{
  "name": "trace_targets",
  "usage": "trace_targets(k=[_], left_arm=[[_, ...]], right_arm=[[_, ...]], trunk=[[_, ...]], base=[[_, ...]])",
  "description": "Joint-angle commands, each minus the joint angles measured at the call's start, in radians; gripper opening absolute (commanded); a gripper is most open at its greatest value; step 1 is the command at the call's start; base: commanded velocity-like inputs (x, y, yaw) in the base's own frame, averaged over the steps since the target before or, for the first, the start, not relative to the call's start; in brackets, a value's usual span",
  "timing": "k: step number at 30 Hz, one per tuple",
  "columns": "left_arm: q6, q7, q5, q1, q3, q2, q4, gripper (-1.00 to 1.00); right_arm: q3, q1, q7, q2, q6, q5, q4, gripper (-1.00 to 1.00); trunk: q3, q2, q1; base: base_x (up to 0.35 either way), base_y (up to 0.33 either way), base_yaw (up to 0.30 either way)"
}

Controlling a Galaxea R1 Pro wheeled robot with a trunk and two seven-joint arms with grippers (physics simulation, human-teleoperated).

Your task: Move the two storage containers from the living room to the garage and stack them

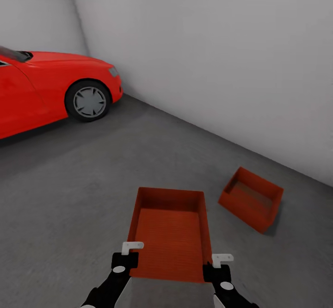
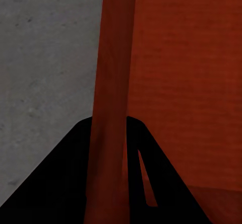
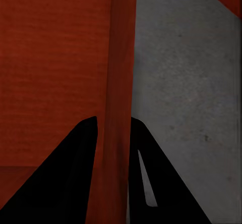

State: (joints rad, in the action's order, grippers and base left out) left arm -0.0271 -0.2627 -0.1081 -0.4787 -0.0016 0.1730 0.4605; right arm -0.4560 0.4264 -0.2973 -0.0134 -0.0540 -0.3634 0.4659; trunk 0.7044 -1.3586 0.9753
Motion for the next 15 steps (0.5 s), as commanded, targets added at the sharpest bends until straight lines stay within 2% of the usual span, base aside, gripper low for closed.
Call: trace_targets(k=[1, 15], left_arm=[[-0.004, 0.034, 0.004, -0.001, 0.008, 0.0, -0.002, -1.0], [-0.004, 0.034, 0.004, -0.001, 0.008, 0.0, -0.002, -1.0]], right_arm=[[-0.01, 0.001, -0.019, 0.017, -0.007, 0.003, -0.089, -1.0], [-0.01, 0.0, -0.019, 0.017, -0.007, 0.003, -0.089, -1.0]], trunk=[[0.001, 0.0, 0.0], [0.001, 0.0, 0.0]], base=[[0.0, 0.0, -0.156], [0.0, 0.0, -0.156]])
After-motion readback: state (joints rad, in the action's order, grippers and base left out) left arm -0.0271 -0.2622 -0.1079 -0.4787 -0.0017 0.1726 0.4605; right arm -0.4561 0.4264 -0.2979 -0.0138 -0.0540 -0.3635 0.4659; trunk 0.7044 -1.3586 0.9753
